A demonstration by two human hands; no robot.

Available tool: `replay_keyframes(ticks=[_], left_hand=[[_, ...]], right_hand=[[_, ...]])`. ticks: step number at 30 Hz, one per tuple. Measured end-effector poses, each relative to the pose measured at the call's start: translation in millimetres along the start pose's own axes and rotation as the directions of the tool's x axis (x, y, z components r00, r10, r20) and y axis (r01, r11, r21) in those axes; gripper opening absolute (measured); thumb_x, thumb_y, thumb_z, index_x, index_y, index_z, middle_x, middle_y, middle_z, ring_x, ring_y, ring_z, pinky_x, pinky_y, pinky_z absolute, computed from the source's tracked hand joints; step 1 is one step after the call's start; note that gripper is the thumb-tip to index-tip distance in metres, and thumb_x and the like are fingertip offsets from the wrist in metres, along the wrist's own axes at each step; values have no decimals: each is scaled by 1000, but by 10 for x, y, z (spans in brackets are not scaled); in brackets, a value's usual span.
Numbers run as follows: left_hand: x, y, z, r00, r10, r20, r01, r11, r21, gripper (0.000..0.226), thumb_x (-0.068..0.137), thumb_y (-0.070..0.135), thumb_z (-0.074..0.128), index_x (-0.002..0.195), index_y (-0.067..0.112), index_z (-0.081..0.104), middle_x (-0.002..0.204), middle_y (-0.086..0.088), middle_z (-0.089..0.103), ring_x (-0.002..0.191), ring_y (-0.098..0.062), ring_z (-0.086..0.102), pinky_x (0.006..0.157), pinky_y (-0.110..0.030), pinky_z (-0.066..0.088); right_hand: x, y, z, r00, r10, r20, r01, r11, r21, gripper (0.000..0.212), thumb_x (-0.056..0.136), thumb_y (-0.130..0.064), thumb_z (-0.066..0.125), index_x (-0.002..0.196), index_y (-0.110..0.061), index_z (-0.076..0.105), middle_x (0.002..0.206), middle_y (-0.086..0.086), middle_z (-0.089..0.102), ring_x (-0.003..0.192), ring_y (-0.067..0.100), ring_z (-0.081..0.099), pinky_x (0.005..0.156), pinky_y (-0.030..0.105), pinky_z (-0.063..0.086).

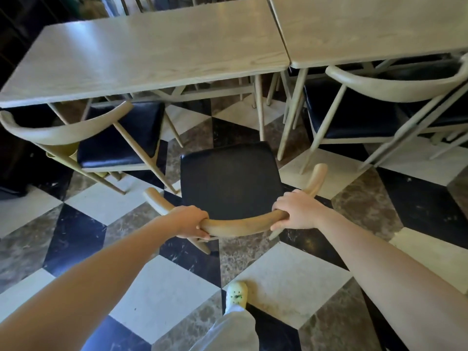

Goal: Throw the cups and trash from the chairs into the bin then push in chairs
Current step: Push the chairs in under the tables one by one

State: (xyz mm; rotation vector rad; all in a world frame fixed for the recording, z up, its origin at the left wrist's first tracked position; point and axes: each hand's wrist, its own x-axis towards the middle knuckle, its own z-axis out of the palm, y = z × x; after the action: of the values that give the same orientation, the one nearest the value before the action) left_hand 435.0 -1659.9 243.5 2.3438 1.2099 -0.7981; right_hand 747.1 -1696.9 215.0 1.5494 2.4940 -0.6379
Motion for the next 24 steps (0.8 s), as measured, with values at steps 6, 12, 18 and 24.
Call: replay_keyframes(ticks=[6, 12, 18, 24], left_hand=[[392, -451, -123, 999, 12, 37, -11, 1000, -20, 50, 83, 59, 57, 119, 24, 55, 105, 4, 64, 88, -14, 59, 82, -28, 51], [822, -971, -614, 998, 1, 59, -2, 1000, 20, 49, 83, 58, 57, 118, 24, 54, 104, 5, 64, 92, -16, 59, 78, -29, 48], [1285, -1325, -1169, 997, 47, 68, -48, 999, 19, 44, 86, 52, 58, 115, 19, 55, 105, 1, 64, 96, -20, 59, 88, -36, 47], [1642, -1645, -1429, 995, 30, 91, -30, 1000, 2, 44, 84, 52, 60, 114, 20, 54, 103, 1, 64, 93, -19, 59, 84, -32, 45]], right_hand=[[657, 181, -170, 999, -20, 43, 21, 999, -30, 48, 81, -67, 51, 108, -30, 62, 107, -10, 63, 95, 9, 52, 98, 33, 37], [1304, 342, -521, 1000, -22, 19, 23, 999, -48, 51, 81, -68, 50, 109, -27, 62, 104, -10, 61, 98, 13, 51, 96, 34, 33], [1762, 665, -752, 1000, 12, -18, -12, 1000, -12, 52, 80, -69, 49, 110, -28, 62, 104, -11, 62, 97, 12, 53, 93, 33, 37], [2210, 869, -973, 1000, -11, -23, 11, 1000, -17, 58, 78, -74, 43, 104, -26, 63, 97, -10, 62, 92, 14, 54, 90, 34, 39]])
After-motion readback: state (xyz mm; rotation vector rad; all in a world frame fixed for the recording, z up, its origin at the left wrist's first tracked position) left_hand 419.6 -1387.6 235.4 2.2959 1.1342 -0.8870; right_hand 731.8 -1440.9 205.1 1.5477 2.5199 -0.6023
